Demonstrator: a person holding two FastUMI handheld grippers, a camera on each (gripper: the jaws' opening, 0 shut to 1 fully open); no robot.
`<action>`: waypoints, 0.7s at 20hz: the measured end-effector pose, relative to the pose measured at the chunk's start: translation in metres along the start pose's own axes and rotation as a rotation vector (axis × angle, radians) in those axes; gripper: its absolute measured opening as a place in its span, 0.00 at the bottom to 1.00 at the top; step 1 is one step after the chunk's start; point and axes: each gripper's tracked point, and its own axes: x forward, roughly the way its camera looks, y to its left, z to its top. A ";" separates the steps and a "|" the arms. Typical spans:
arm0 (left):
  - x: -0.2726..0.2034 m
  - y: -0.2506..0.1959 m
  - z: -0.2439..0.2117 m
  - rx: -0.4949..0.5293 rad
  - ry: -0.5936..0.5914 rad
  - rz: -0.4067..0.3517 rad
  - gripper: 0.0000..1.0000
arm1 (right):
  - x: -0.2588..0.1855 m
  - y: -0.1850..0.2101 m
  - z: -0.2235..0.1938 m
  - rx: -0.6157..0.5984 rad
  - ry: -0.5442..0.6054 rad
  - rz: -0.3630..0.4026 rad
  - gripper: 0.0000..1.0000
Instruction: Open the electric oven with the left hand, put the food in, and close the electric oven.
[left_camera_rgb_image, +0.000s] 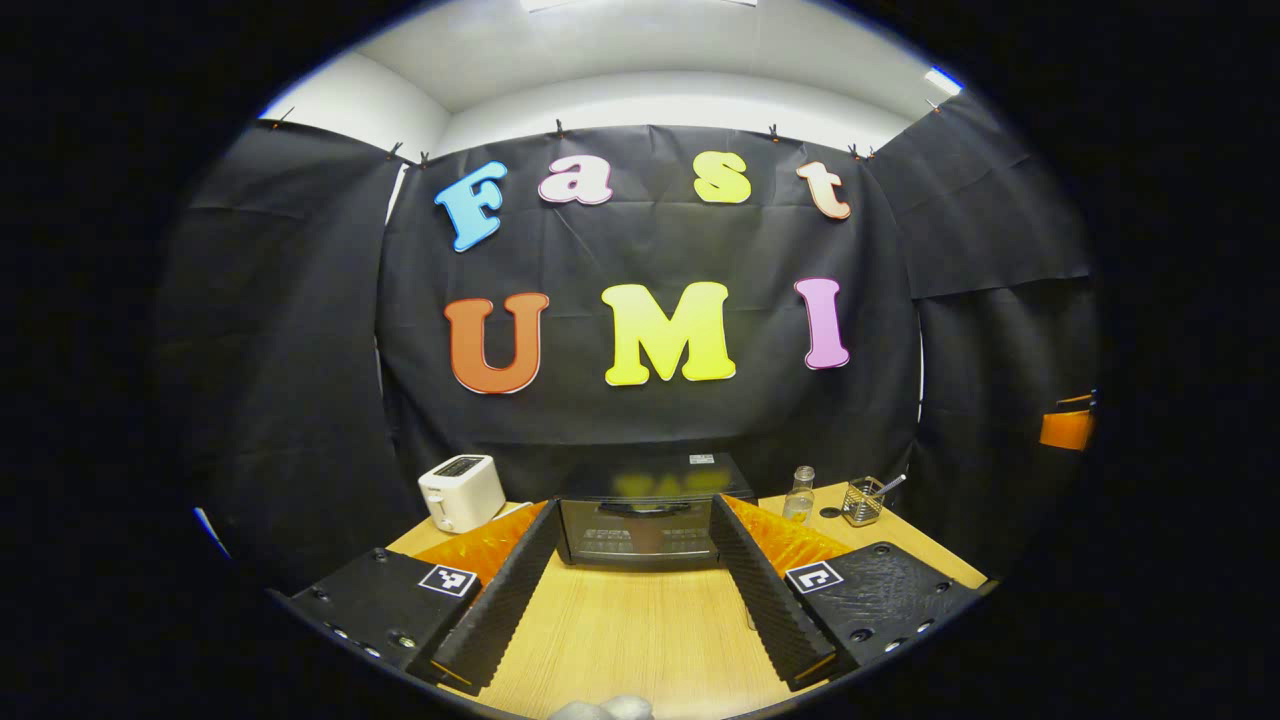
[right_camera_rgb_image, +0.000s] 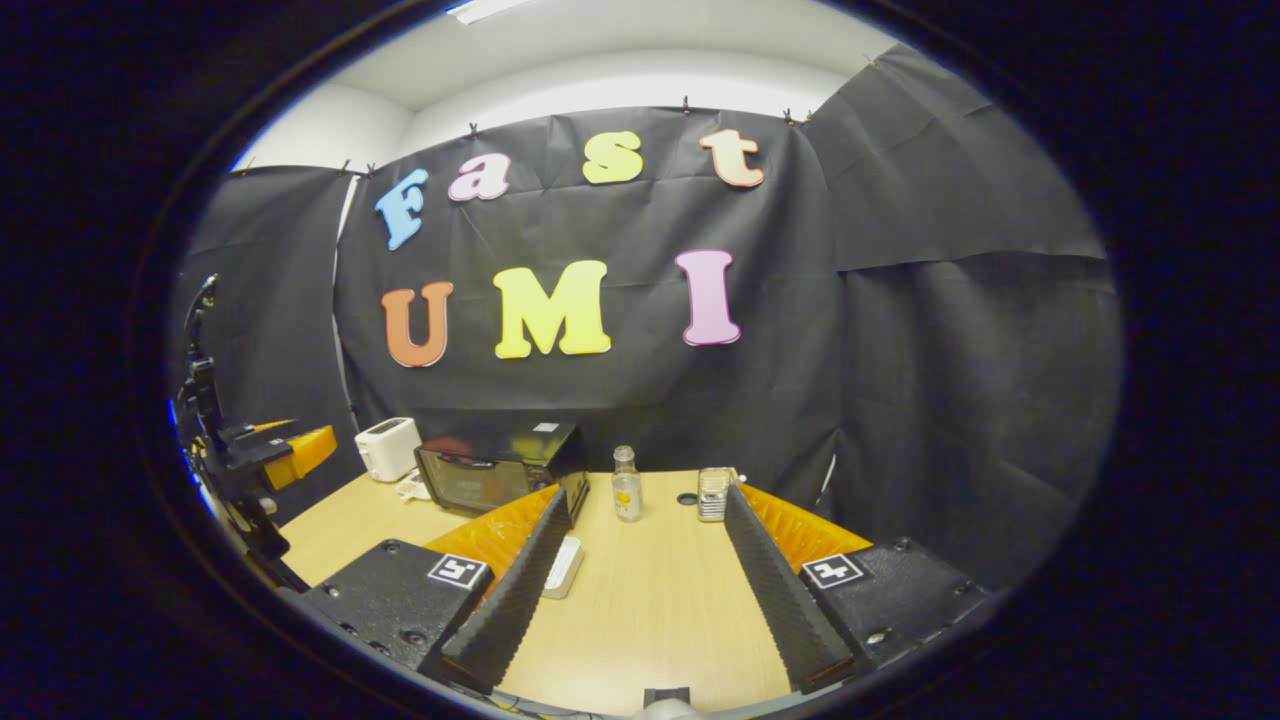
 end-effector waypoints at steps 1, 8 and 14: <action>-0.017 0.003 0.005 0.005 -0.010 0.016 0.96 | -0.007 -0.003 0.003 -0.005 -0.014 0.006 0.99; -0.106 0.002 0.025 0.014 -0.033 0.059 0.96 | -0.048 -0.007 -0.006 0.012 -0.050 0.044 0.99; -0.128 0.002 0.042 0.004 -0.063 0.019 0.96 | -0.076 0.000 -0.006 0.009 -0.054 0.017 0.99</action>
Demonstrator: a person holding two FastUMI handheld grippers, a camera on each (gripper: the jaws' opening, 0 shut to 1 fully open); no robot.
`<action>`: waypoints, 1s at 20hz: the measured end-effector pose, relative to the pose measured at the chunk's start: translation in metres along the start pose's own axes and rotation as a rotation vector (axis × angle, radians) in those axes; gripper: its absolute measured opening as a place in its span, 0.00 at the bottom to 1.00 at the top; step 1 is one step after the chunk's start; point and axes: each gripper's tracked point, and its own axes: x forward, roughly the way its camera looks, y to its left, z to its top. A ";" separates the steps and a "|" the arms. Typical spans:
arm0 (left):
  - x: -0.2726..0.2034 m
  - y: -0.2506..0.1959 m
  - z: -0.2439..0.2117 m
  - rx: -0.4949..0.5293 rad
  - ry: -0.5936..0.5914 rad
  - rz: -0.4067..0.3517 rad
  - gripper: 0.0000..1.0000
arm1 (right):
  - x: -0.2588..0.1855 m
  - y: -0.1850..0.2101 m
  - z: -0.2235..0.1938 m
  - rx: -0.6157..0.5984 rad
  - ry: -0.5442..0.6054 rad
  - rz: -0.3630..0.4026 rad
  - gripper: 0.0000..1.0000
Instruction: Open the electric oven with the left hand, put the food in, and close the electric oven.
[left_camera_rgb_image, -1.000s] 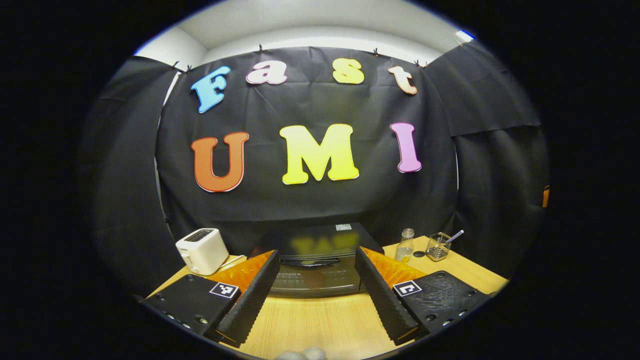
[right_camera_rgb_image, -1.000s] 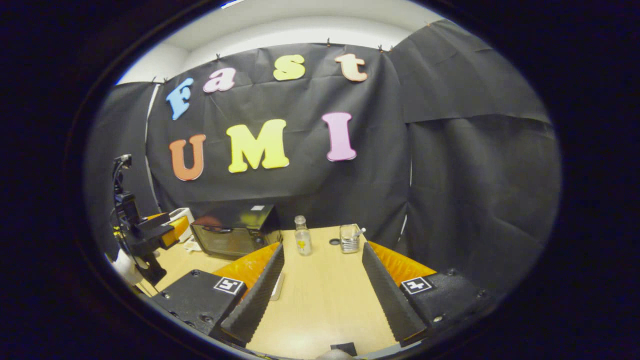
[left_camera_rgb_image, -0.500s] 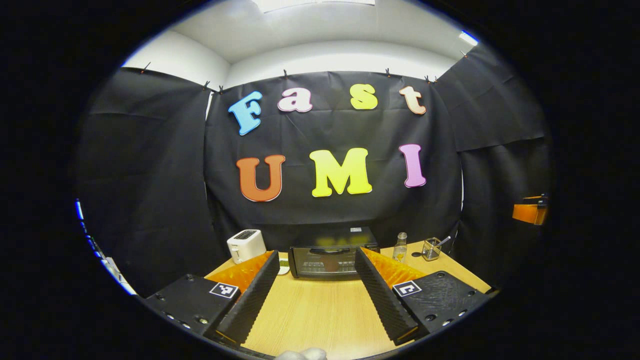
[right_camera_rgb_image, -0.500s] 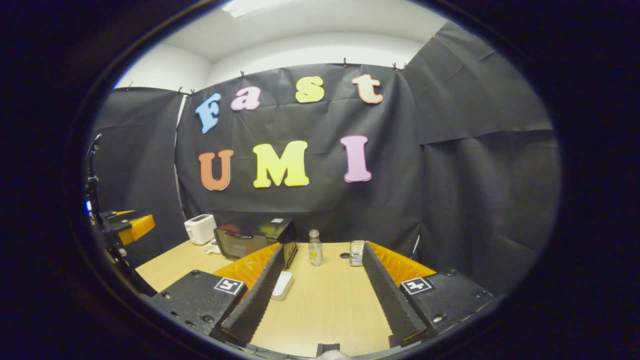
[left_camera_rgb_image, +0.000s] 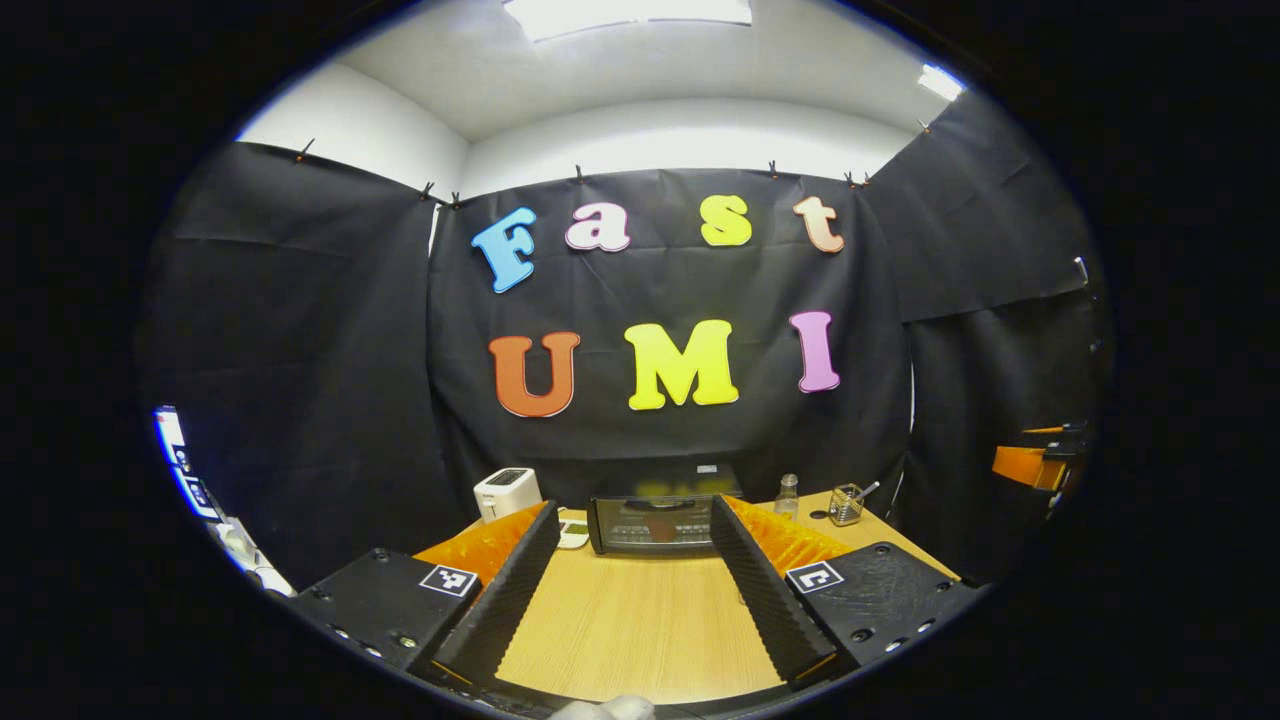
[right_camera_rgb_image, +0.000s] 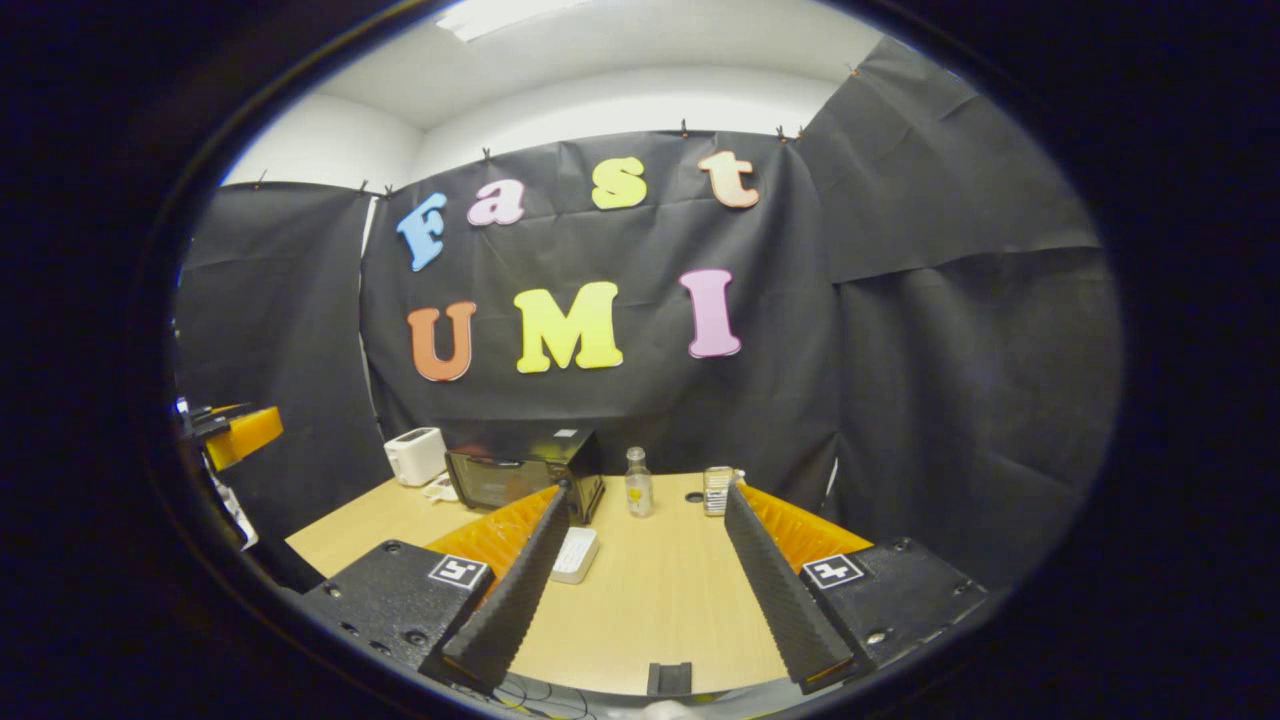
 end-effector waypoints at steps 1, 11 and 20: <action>-0.002 0.000 -0.003 -0.008 0.019 -0.015 0.96 | -0.005 -0.002 0.002 -0.012 0.004 -0.023 0.99; -0.021 0.028 -0.006 -0.005 0.021 -0.078 0.96 | -0.047 0.024 0.019 -0.028 -0.039 -0.093 0.99; -0.033 0.048 -0.010 -0.004 0.010 -0.110 0.96 | -0.075 0.045 0.024 -0.032 -0.058 -0.127 1.00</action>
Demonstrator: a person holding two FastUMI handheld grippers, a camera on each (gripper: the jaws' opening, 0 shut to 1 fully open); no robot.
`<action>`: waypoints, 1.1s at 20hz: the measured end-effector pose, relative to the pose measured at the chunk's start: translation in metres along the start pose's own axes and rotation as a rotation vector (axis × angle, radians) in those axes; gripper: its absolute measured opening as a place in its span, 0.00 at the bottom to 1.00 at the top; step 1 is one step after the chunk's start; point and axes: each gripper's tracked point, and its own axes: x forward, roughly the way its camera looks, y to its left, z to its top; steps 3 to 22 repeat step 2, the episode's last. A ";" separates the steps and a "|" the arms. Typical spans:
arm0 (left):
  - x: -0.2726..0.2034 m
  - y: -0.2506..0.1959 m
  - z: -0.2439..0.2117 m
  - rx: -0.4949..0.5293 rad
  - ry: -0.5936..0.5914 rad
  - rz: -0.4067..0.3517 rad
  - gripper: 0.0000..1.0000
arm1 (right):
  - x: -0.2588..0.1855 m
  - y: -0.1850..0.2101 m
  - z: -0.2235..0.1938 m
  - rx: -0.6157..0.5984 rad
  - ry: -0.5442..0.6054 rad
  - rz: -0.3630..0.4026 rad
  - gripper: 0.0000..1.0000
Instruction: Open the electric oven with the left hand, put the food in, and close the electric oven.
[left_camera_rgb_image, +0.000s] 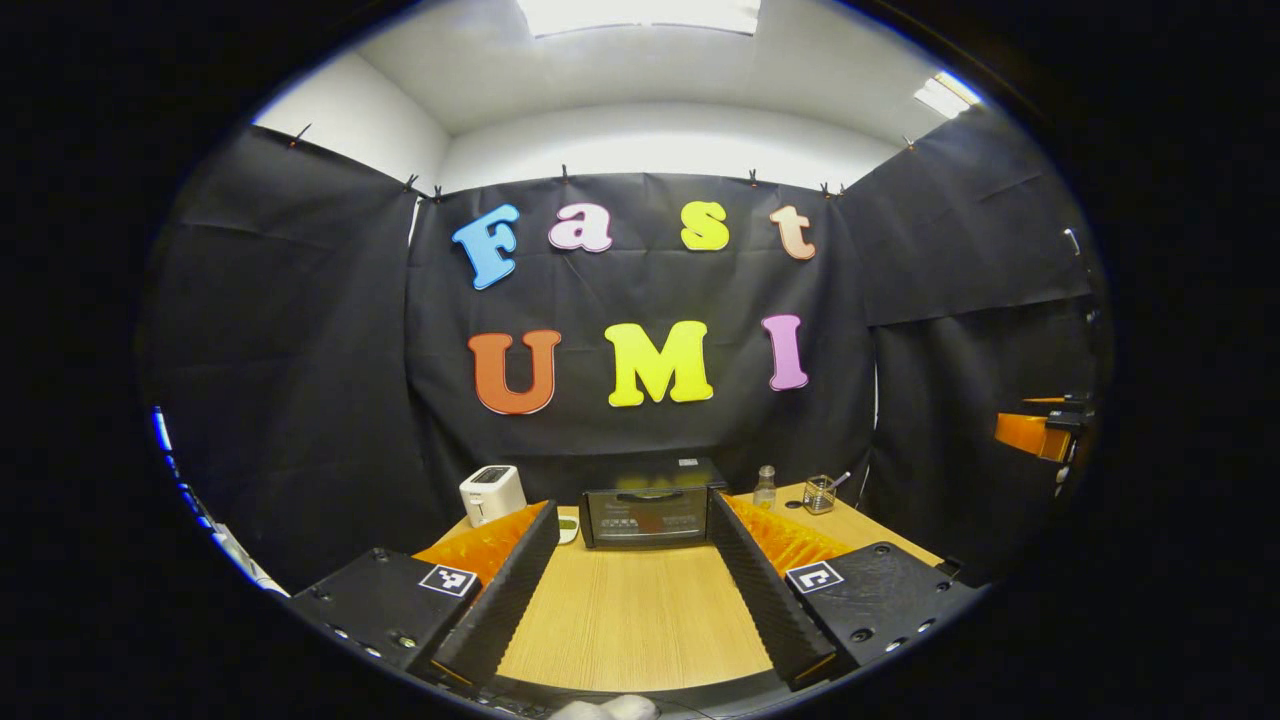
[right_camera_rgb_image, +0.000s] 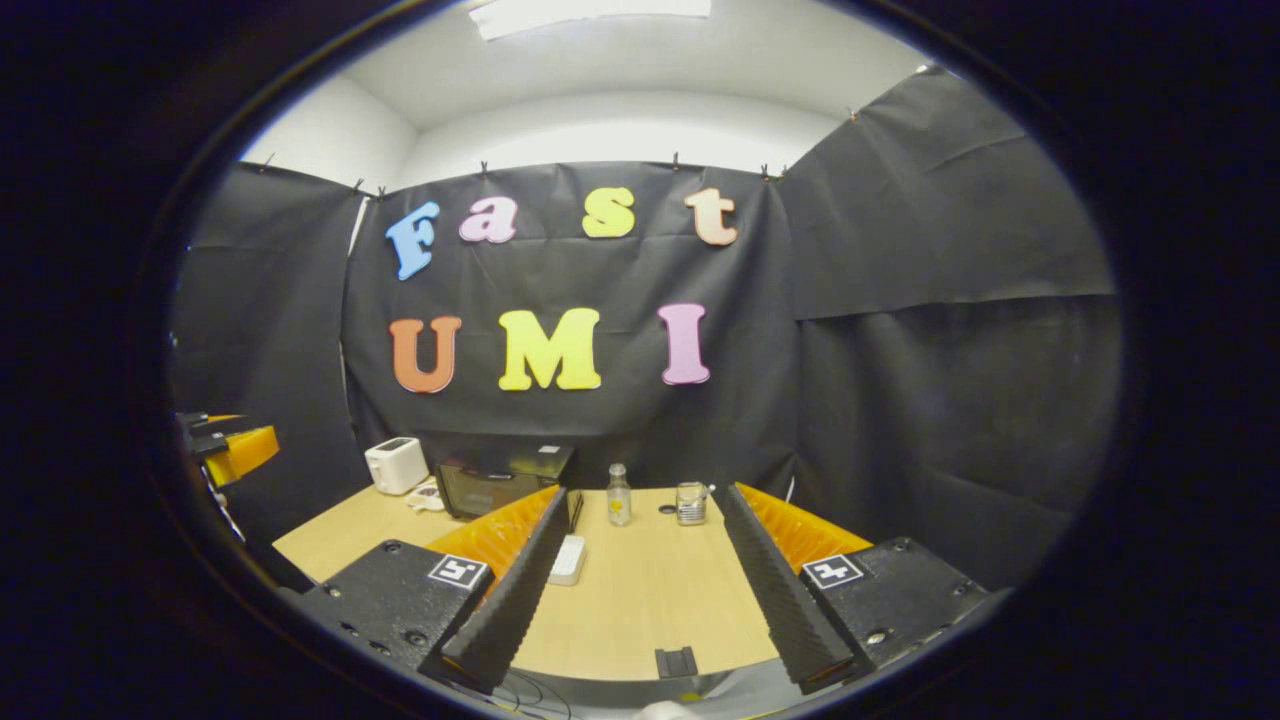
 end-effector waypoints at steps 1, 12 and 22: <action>0.000 0.000 0.000 -0.001 -0.001 -0.004 0.96 | -0.001 0.000 0.002 -0.001 -0.004 -0.001 0.99; -0.001 0.001 0.001 -0.002 -0.005 -0.005 0.96 | -0.002 0.002 0.003 -0.005 -0.006 -0.004 0.99; -0.001 0.001 0.001 -0.002 -0.005 -0.005 0.96 | -0.002 0.002 0.003 -0.005 -0.006 -0.004 0.99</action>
